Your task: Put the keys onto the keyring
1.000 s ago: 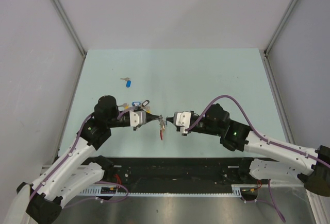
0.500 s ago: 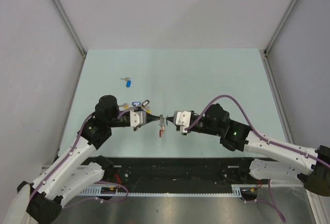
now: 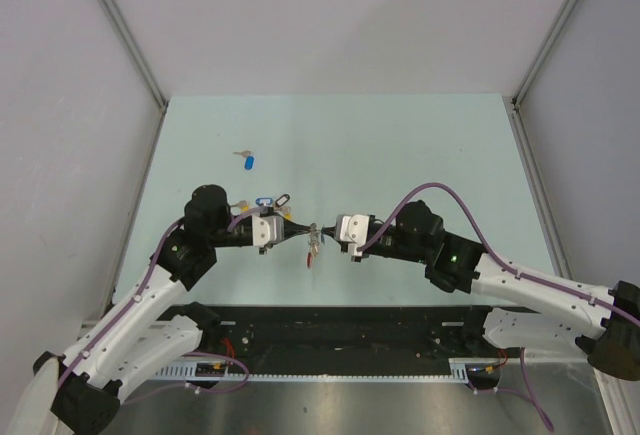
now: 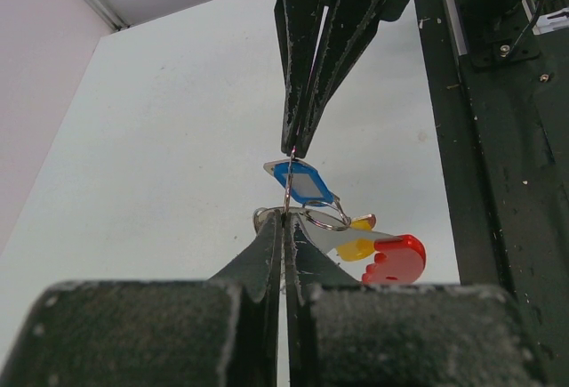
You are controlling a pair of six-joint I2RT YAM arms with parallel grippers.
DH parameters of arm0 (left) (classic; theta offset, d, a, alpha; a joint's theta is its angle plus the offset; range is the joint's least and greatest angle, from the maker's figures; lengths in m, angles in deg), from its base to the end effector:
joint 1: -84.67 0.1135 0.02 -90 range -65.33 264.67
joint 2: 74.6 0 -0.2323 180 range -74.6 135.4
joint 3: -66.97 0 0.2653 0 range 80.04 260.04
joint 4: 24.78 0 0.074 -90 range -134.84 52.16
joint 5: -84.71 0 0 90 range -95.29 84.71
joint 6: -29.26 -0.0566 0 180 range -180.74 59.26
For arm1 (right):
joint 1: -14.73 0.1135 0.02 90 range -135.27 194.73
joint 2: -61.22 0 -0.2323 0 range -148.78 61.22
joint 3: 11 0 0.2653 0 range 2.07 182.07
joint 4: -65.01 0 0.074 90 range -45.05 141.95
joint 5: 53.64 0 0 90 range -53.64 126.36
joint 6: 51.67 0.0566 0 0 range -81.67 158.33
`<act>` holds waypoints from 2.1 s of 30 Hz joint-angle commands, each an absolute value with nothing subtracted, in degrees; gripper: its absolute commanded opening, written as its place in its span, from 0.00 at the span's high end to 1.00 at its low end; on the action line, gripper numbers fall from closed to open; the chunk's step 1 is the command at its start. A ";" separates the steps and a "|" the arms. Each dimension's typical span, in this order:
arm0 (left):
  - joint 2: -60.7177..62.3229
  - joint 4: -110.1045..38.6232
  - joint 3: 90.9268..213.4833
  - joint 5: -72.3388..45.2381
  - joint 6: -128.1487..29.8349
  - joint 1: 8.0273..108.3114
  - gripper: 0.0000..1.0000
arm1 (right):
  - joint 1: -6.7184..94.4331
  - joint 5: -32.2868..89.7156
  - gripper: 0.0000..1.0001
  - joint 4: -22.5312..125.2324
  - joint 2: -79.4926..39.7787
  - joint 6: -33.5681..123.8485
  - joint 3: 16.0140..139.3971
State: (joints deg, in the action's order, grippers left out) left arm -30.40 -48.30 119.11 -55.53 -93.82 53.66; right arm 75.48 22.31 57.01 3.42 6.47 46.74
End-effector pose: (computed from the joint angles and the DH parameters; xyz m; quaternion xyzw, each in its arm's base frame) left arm 0.1682 -0.1519 0.2825 0.6002 0.4750 -0.3281 0.5536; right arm 0.1293 0.2590 0.2917 -0.5972 0.4597 0.2518 0.6071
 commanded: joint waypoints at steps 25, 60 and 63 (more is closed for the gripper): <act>-30.48 -46.28 119.76 -59.43 -95.37 53.38 1.00 | 74.93 19.66 1.00 60.04 2.43 8.53 49.88; -31.89 -45.32 118.88 -56.26 -95.54 53.38 0.99 | 73.35 18.69 1.00 59.15 3.92 11.52 50.06; -31.89 -45.23 118.88 -56.18 -95.45 53.38 1.00 | 73.09 18.08 1.00 59.07 3.74 11.69 50.15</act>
